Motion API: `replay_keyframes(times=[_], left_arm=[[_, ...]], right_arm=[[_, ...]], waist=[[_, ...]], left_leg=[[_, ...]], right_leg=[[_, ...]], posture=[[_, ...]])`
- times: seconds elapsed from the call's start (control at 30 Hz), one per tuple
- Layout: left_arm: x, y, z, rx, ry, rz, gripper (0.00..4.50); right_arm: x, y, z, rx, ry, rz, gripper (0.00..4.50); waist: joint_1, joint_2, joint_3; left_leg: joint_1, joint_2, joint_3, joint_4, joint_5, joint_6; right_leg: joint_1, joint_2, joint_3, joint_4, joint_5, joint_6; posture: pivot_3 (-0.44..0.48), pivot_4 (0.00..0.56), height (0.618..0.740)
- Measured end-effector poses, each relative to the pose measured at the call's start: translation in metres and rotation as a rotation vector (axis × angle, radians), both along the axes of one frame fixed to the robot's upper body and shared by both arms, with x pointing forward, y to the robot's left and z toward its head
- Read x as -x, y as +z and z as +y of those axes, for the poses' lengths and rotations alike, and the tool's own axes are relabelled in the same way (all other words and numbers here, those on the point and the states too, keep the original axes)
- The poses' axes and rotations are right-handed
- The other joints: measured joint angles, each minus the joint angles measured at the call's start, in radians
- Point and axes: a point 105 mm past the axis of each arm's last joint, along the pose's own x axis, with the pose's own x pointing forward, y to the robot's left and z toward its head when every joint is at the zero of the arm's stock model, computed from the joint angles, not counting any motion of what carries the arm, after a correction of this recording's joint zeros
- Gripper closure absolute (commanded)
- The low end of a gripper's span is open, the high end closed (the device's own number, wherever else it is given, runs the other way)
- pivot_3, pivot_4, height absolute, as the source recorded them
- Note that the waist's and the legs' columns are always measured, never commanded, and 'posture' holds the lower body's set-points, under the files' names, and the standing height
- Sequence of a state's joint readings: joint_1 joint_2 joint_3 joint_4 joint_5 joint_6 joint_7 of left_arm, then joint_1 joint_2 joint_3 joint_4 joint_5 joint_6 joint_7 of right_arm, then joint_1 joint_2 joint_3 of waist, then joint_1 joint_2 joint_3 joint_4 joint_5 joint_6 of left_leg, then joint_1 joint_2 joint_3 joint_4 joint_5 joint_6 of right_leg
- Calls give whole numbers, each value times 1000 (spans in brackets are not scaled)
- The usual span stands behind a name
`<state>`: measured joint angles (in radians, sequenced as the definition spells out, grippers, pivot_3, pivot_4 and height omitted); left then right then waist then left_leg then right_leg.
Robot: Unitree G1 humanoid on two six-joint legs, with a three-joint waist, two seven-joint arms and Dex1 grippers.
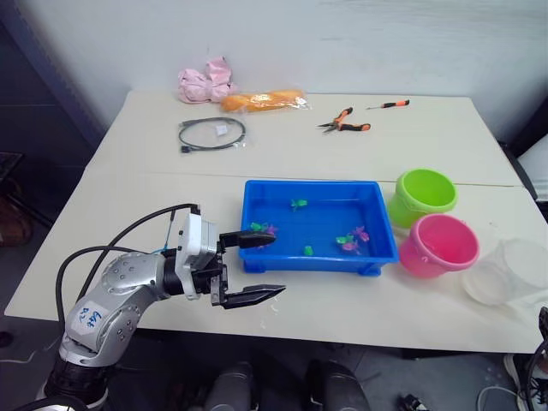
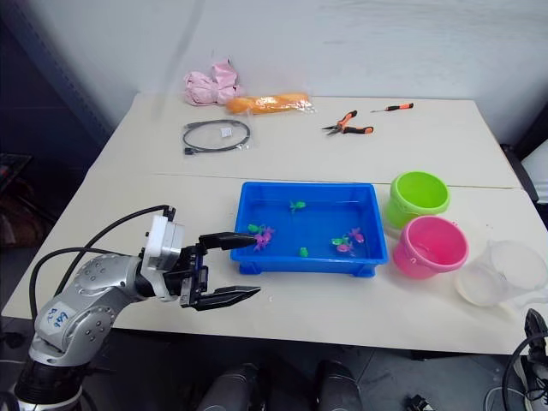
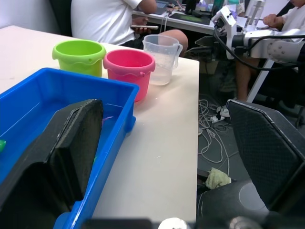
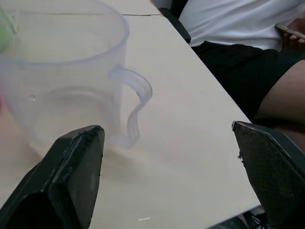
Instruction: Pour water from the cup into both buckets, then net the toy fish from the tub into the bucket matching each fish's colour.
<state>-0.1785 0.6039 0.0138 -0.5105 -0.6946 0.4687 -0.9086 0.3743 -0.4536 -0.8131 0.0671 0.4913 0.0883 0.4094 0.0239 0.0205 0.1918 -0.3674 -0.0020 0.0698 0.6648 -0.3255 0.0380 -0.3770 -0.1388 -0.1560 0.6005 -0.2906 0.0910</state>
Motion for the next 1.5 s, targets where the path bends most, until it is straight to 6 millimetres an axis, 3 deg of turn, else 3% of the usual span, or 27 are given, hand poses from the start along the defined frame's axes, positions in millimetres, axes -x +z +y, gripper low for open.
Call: replay_keyframes(times=[0.27,0.9,1.0,1.23,1.5], left_arm=[[2,4,2,-7,24,-11,61],[5,6,10,-45,42,9,61],[4,10,12,-56,38,-3,0],[-1,11,14,-54,31,11,0],[-4,10,17,-38,67,26,0]], right_arm=[[-26,-11,-14,-70,-28,-27,0],[-55,-14,-39,-136,-84,-72,0],[-60,-16,-36,-155,-55,-85,806],[-77,-10,-18,-190,87,-139,4254],[-77,-5,-3,-181,112,-175,4396]], waist=[[0,1,0],[-2,0,0],[-2,0,0],[-4,0,0],[-1,1,0]], left_leg=[[0,-1,0,0,1,1],[0,0,0,0,2,-1],[0,0,0,0,2,-1],[0,1,0,0,2,-1],[-1,1,0,0,2,-2]], right_leg=[[0,-1,0,0,0,0],[0,4,0,0,0,0],[0,5,0,0,0,0],[0,5,0,0,0,0],[0,3,0,0,0,0]], posture=[[0,150,740],[0,150,740],[0,150,740],[0,150,740],[0,150,740]])
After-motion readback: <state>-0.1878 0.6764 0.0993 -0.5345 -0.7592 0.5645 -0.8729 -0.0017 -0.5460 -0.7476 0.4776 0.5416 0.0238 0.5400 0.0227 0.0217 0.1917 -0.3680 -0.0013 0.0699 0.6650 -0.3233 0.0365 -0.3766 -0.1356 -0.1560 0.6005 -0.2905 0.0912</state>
